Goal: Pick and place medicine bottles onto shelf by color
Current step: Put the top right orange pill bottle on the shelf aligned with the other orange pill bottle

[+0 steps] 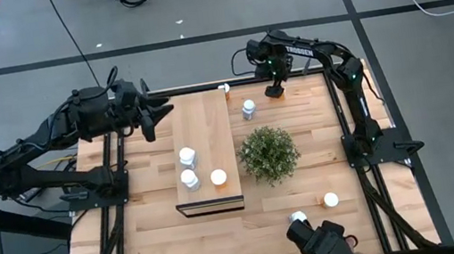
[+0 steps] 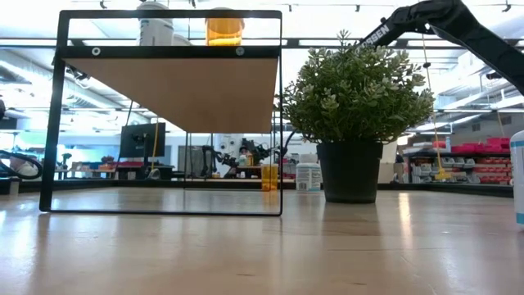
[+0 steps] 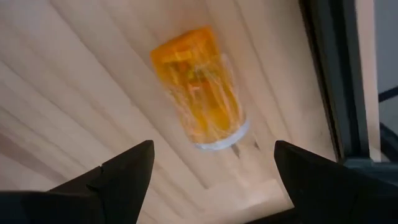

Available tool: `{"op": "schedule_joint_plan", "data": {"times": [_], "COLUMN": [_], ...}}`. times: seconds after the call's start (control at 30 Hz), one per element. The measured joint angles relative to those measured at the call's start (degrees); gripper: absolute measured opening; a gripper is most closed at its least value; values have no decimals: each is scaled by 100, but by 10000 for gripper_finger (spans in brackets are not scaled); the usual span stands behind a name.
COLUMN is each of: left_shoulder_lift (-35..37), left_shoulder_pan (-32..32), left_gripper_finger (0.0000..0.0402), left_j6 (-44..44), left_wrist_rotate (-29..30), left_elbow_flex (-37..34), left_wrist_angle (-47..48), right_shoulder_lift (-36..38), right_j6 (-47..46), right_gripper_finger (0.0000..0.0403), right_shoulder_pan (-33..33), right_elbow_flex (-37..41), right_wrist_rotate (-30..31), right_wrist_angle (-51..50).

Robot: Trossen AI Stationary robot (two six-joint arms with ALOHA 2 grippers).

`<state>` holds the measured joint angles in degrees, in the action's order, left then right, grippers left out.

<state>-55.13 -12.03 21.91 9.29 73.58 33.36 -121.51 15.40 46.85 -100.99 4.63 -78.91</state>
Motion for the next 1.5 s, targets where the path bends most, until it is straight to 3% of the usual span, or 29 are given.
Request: {"op": "schedule_joint_plan", "data": {"times": [0.43,0.87,1.33,1.5], "left_shoulder_lift": [0,0,0,0], "left_shoulder_pan": [2,2,1,0], "left_gripper_finger": [162,162,162,162], "left_j6": [2,5,101,92], "left_wrist_rotate": [164,165,164,164], "left_elbow_flex": [0,0,0,0], "left_wrist_angle": [-10,-10,-8,-6], "right_shoulder_lift": [-9,-9,-9,-9], "right_j6": [199,302,415,-197], "right_gripper_finger": [339,338,307,307], "right_shoulder_pan": [-67,-305,-392,-392], "right_elbow_flex": [699,664,664,578], "right_wrist_rotate": [97,176,625,472], "right_wrist_angle": [364,777,885,884]}}
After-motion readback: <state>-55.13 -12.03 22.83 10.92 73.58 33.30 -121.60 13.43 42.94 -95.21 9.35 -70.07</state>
